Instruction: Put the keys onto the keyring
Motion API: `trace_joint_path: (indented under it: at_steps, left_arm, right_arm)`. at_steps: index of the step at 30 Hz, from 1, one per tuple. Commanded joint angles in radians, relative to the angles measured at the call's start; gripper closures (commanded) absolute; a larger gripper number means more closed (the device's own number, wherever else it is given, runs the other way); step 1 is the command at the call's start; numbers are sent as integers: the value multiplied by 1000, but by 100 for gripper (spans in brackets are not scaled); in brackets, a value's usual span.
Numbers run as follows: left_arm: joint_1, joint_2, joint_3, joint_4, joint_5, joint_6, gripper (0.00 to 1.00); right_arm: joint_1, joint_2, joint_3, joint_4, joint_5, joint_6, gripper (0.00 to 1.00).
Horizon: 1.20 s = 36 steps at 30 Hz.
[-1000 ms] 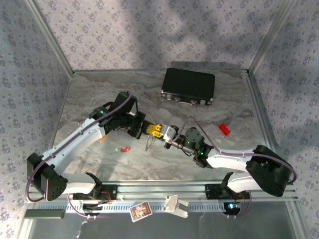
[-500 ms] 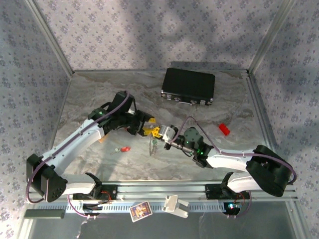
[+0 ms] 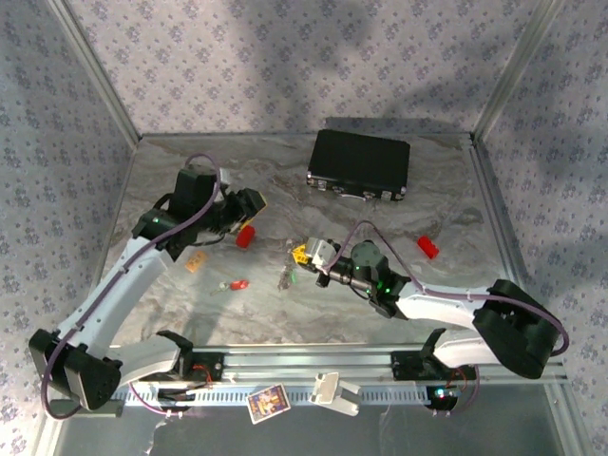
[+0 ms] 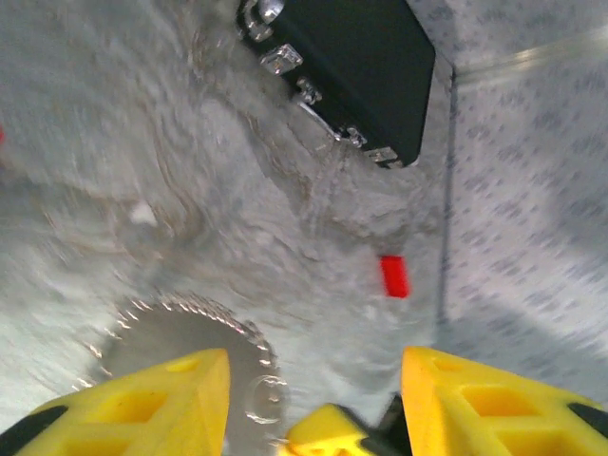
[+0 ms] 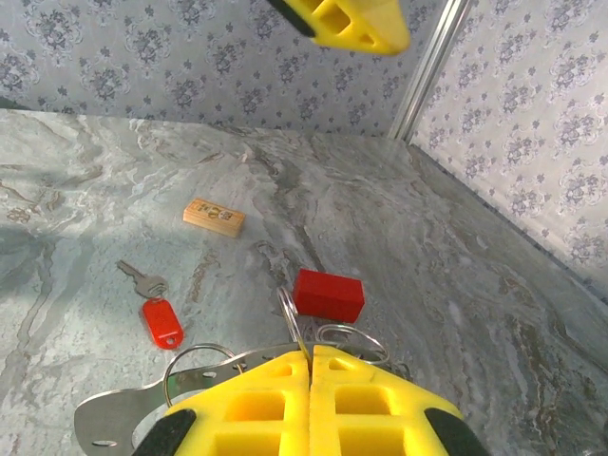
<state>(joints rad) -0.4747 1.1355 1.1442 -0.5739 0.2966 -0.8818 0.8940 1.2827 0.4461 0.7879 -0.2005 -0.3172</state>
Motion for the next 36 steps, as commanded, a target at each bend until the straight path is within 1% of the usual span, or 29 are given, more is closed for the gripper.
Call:
trace_joint_path:
  at_steps: [1, 4, 6, 8, 9, 12, 16, 19, 21, 22, 24, 26, 30, 36]
  left_arm:
    - [-1, -19, 1, -40, -4, 519, 51]
    - [-14, -48, -84, -42, 88, 794, 54]
    - [-63, -91, -157, 1, 139, 969, 54]
    - [-127, -129, -215, 48, 156, 1130, 53]
    - [-153, -143, -236, 62, 161, 1197, 53]
    - [-166, -145, -271, 61, 209, 1354, 56]
    - [-166, -135, -303, 116, 191, 1456, 59]
    - [-166, -103, -301, 149, 162, 1516, 63]
    - [-166, -83, -295, 159, 160, 1574, 65]
    - [-165, -77, -294, 162, 162, 1602, 65]
    - [-158, -64, -297, 155, 204, 1691, 67]
    - [-153, -45, -284, 134, 233, 1731, 69]
    - [-150, -8, -254, 104, 249, 1772, 77]
    - [-151, 22, -221, 91, 254, 1800, 84]
  right_arm:
    - [-4, -19, 32, -20, -30, 24, 100]
    - [-4, -10, 35, -28, -38, 31, 100]
    - [-3, -6, 42, -38, -46, 33, 100]
    - [-3, -7, 50, -55, -49, 33, 100]
    - [-3, -8, 55, -64, -52, 32, 100]
    - [-3, -11, 63, -82, -56, 29, 100]
    - [-2, -13, 75, -109, -66, 22, 100]
    - [-2, -17, 80, -123, -71, 17, 100]
    - [-2, -19, 86, -134, -72, 13, 100]
    - [0, -21, 88, -138, -72, 11, 100]
    - [0, -20, 91, -143, -74, 10, 100]
    - [0, -20, 91, -146, -75, 7, 100]
    - [3, -22, 94, -150, -76, 5, 100]
    - [6, -26, 110, -173, -84, -10, 100]
